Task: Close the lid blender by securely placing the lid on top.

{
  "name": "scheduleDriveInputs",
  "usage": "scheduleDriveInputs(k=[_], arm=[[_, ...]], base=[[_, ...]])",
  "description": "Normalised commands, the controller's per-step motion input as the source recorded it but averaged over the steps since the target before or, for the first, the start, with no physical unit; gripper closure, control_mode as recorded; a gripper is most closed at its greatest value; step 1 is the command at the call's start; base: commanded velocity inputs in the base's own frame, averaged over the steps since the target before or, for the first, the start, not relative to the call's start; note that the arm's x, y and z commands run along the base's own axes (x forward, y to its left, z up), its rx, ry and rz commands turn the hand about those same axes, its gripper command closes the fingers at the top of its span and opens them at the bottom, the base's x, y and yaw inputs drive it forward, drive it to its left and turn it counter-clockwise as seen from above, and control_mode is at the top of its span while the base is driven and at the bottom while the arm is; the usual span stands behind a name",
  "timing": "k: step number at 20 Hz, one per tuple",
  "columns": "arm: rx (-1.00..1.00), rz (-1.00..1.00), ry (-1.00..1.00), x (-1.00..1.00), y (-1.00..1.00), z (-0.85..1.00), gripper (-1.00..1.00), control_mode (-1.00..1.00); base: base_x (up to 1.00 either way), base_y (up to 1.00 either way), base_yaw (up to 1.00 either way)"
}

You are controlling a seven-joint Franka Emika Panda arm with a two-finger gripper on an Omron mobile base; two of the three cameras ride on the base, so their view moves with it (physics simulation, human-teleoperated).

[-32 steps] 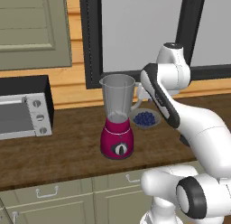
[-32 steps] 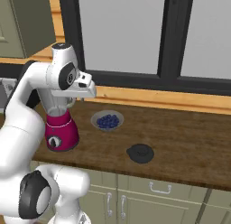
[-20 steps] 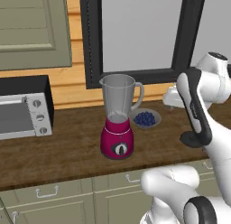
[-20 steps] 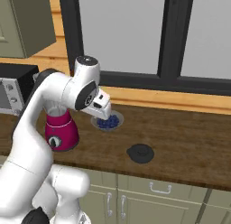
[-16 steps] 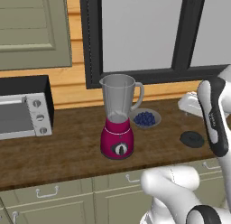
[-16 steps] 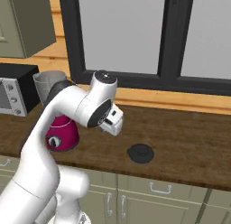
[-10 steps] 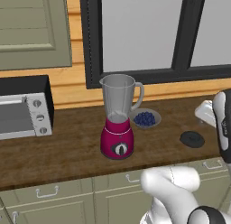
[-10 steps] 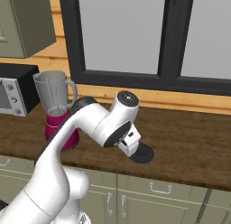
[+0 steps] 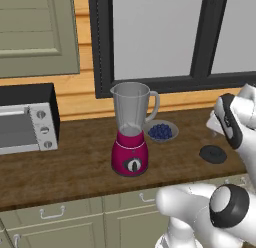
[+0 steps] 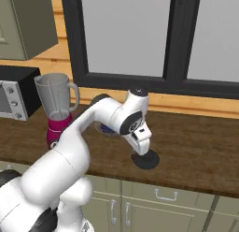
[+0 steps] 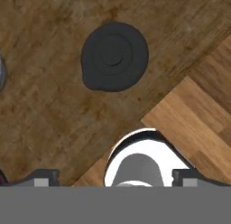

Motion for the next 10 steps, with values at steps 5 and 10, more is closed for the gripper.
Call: scheduleDriveInputs(k=[5,10], arm=[[0.0,-0.1,0.2,0.22,-0.47,-0.34,-1.0,-1.0],[0.0,-0.08,0.07,-0.03,-0.47,-0.41,-1.0,-1.0]], base=[[0.0,0.0,0.0],[0.0,0.0,0.0]])
